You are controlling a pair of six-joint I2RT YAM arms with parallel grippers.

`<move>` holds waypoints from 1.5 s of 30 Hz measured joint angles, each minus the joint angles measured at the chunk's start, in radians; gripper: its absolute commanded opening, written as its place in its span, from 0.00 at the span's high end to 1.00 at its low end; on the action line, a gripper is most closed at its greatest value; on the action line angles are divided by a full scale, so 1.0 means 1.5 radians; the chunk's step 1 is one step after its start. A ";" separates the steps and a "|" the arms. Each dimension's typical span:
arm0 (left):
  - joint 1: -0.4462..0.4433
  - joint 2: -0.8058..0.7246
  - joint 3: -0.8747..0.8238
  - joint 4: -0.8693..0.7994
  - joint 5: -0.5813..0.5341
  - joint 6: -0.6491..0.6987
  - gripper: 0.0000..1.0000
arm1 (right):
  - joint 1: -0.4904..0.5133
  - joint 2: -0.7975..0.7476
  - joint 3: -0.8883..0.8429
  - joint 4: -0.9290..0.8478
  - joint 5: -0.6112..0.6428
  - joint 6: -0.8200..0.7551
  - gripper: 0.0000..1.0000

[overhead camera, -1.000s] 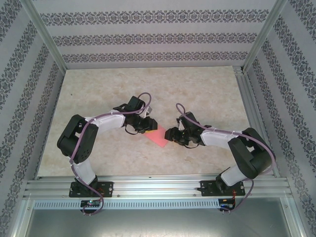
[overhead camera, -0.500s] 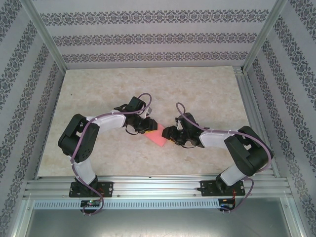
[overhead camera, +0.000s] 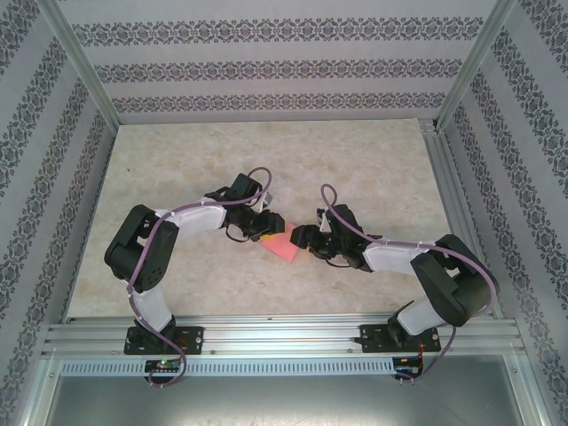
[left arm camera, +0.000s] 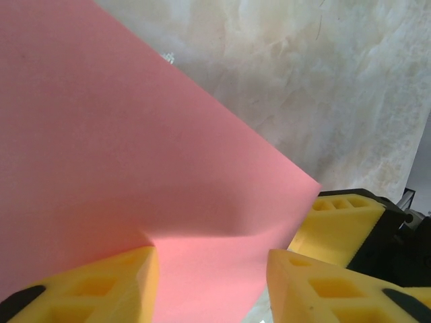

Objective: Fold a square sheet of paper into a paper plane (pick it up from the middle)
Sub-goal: Third fold the triangle at the center of the table.

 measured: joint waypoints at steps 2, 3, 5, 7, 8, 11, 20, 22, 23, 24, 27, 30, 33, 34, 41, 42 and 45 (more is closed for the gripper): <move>0.000 0.000 0.000 0.007 0.003 -0.011 0.43 | 0.002 0.000 -0.006 0.017 -0.004 0.000 0.42; 0.000 0.000 0.000 0.012 0.004 -0.018 0.41 | 0.003 0.000 -0.008 0.025 -0.005 0.000 0.41; 0.000 0.000 -0.001 0.025 0.007 -0.031 0.40 | 0.004 -0.001 -0.014 0.040 -0.005 0.000 0.40; 0.000 0.000 -0.003 0.039 0.013 -0.043 0.38 | 0.004 -0.004 -0.023 0.056 -0.005 0.000 0.40; 0.000 0.000 -0.003 0.045 0.016 -0.051 0.38 | 0.004 -0.007 -0.027 0.064 -0.005 0.000 0.40; 0.000 0.000 -0.007 0.063 0.022 -0.068 0.38 | 0.004 -0.017 -0.037 0.082 -0.005 0.000 0.39; 0.000 0.000 -0.018 0.072 0.022 -0.090 0.39 | 0.004 -0.053 -0.062 0.104 0.004 0.002 0.38; 0.000 0.000 -0.020 0.072 0.022 -0.091 0.39 | 0.004 -0.053 -0.062 0.104 0.005 0.002 0.38; 0.000 0.000 -0.020 0.072 0.022 -0.091 0.39 | 0.004 -0.053 -0.062 0.104 0.006 0.002 0.37; 0.000 0.000 -0.021 0.072 0.022 -0.092 0.39 | 0.004 -0.053 -0.062 0.104 0.008 0.002 0.37; 0.000 0.000 -0.022 0.073 0.022 -0.096 0.39 | 0.004 -0.053 -0.062 0.107 0.008 0.002 0.37; 0.000 0.000 -0.024 0.082 0.022 -0.103 0.39 | 0.004 -0.049 -0.062 0.124 0.008 0.003 0.41; 0.000 0.000 -0.024 0.088 0.025 -0.110 0.39 | 0.009 -0.038 -0.062 0.147 0.006 0.005 0.44; 0.000 0.000 -0.024 0.092 0.027 -0.113 0.39 | 0.009 -0.035 -0.062 0.152 0.005 0.005 0.46; -0.001 0.000 -0.035 0.126 0.040 -0.140 0.35 | 0.014 -0.003 -0.062 0.181 -0.009 0.001 0.66; -0.001 0.000 -0.035 0.128 0.040 -0.143 0.34 | 0.016 0.001 -0.062 0.184 -0.009 -0.001 0.66; -0.001 0.000 -0.035 0.138 0.043 -0.149 0.34 | 0.018 0.007 -0.063 0.193 -0.009 -0.003 0.78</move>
